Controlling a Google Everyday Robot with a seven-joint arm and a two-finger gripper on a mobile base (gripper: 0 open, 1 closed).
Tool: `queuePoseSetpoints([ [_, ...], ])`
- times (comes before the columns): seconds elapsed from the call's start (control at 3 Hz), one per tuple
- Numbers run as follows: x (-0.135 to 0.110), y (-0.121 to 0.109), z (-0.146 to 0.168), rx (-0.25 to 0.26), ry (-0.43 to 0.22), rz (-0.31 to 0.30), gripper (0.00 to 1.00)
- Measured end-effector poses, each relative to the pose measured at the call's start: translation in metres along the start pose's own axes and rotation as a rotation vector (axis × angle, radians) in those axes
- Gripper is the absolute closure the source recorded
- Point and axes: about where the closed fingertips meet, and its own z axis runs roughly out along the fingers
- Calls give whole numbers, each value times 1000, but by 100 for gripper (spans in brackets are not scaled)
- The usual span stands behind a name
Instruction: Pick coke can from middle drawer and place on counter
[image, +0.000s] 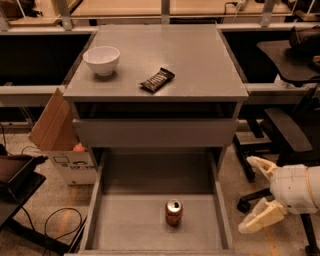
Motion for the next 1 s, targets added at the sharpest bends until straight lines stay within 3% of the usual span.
queuePoseSetpoints([
  [0.33, 17, 3, 8, -12, -38, -37, 0],
  [0.67, 15, 3, 8, -11, -37, -40, 0],
  [1.0, 14, -6, 51, -23, -66, -64, 0],
])
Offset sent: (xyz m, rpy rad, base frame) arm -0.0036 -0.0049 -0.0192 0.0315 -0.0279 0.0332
